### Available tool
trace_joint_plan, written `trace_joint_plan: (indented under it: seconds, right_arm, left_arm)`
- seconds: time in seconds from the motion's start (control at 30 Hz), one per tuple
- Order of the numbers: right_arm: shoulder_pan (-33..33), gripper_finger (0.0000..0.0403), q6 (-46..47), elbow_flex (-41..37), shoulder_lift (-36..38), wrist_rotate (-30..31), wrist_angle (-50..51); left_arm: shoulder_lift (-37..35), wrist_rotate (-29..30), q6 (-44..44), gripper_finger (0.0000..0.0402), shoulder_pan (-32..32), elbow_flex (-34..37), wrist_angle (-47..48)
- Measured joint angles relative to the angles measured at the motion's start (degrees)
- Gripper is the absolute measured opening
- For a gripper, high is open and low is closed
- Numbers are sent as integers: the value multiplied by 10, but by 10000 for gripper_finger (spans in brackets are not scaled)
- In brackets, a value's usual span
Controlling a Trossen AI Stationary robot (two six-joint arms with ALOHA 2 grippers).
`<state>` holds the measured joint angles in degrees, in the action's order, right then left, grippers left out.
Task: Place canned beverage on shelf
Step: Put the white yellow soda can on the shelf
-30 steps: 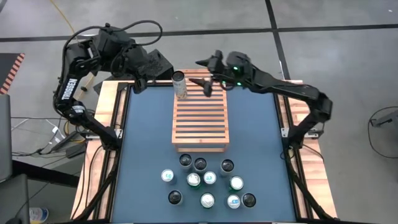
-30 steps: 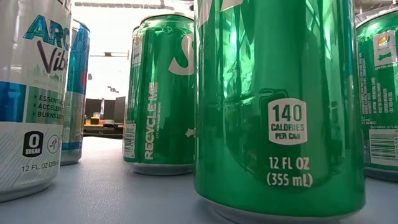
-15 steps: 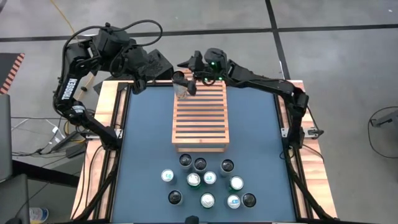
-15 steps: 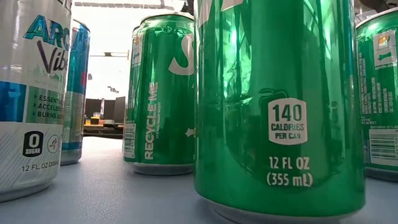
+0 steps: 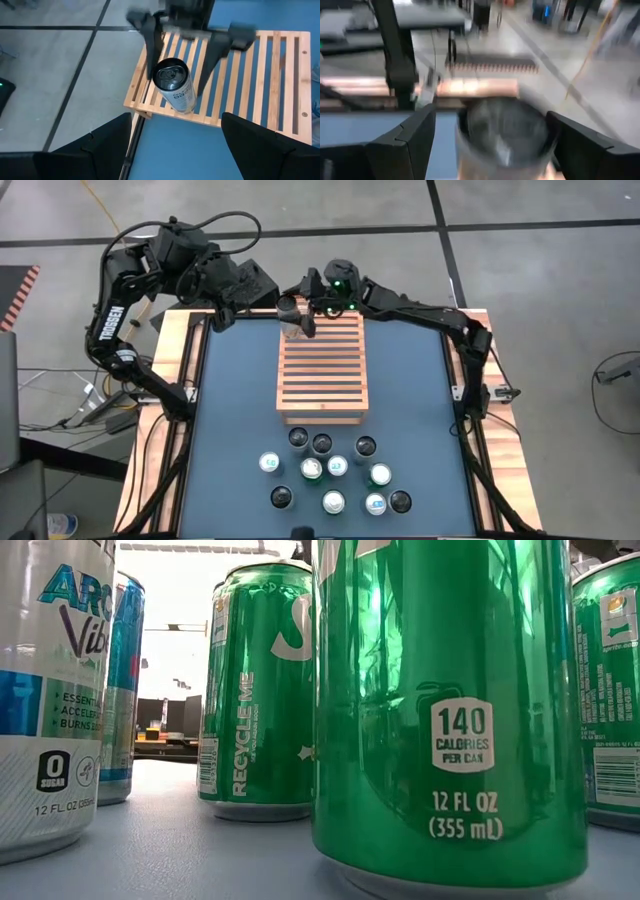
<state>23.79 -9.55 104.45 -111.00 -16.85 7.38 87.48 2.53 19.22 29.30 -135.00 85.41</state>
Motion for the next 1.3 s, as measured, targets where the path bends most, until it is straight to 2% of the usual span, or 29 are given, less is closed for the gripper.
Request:
trace_joint_plan:
  seconds: [0.37,0.5,0.73,0.83,1.03,1.13,1.3]
  right_arm:
    - [11,312,26,-1,-13,3,-8]
    - [11,274,36,-1,-12,5,5]
    - [7,183,35,-1,-11,11,21]
    - [2,165,47,-1,-11,43,21]
    - [-5,168,99,-1,-11,123,14]
    - [-6,174,103,-1,-11,146,3]
    - [-9,172,96,-1,-12,224,0]
  left_arm:
    - [0,0,0,296,0,0,0]
    - [0,0,0,296,0,0,0]
    - [0,0,0,296,0,0,-4]
    - [0,3,0,296,0,0,-5]
    - [0,3,0,296,0,0,-11]
    - [0,4,1,296,0,0,-21]
    - [0,8,1,296,0,0,-28]
